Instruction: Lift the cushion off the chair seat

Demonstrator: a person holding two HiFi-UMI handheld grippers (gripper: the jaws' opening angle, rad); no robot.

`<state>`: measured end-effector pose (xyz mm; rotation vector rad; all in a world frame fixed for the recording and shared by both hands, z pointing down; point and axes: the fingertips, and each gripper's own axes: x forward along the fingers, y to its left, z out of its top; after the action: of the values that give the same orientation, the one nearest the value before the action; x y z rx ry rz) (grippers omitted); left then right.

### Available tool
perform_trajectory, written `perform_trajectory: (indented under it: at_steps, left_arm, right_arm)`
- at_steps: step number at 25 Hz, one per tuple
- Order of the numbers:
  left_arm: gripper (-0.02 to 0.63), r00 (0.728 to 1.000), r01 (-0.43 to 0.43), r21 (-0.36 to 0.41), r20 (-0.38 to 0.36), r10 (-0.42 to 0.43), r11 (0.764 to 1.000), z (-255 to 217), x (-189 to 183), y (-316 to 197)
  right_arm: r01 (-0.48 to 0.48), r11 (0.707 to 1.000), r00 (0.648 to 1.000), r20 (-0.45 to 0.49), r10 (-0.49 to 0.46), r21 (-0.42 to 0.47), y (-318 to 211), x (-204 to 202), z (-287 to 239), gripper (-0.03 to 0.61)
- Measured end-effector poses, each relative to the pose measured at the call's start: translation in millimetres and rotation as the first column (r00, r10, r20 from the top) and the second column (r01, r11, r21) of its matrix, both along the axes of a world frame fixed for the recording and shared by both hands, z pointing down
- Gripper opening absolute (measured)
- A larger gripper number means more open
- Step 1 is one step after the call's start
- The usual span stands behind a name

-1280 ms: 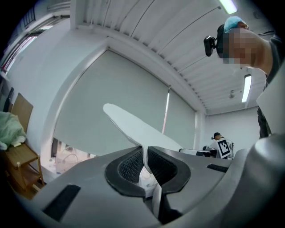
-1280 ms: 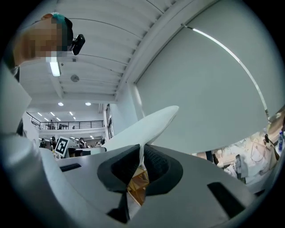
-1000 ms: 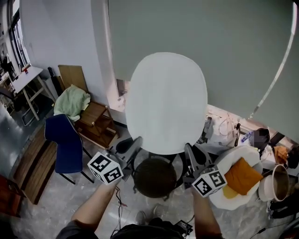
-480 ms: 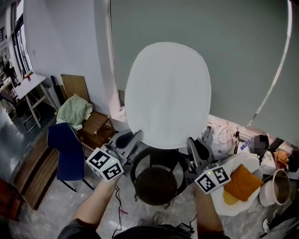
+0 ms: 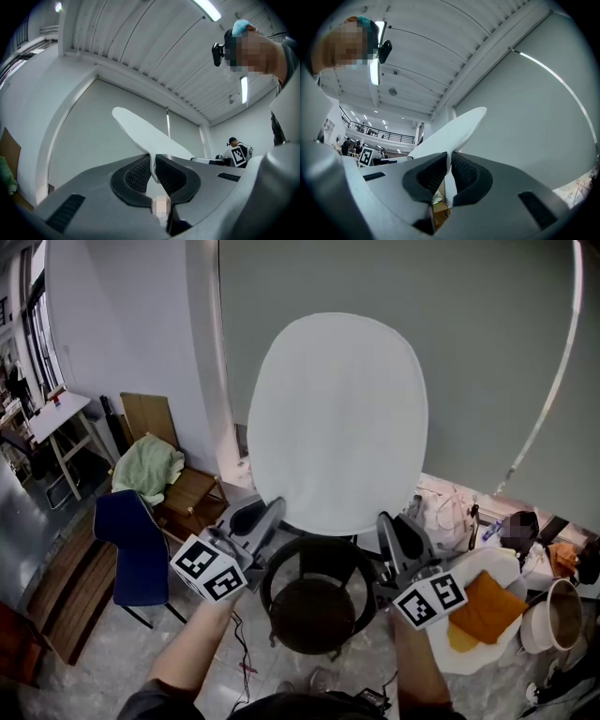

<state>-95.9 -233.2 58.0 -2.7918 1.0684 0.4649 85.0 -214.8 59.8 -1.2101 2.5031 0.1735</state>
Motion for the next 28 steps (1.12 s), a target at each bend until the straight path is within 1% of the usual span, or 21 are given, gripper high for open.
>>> perform_trajectory:
  at_steps: [13,21,28]
  left_arm:
    - [0.035,1.000,0.003,-0.012,-0.008,-0.003,1.000,5.5,-1.3,-4.5]
    - [0.035,1.000,-0.003,-0.014,-0.009,0.003,1.000,6.8,-10.6,-6.3]
    - [0.035,1.000,-0.010,-0.019,-0.012,0.010,1.000,9.9,-4.3,-9.3]
  right_arm:
    - [-0.003,1.000,1.000,-0.006,0.003,-0.005,-3.8,-1.7,3.0,0.034]
    - [-0.011,1.000,1.000,-0.013,0.011,-0.008,-5.1,-11.4,3.7,0.034]
    - [-0.021,1.000,1.000,-0.017,0.021,-0.013,-8.4,-5.0,6.9,0.034]
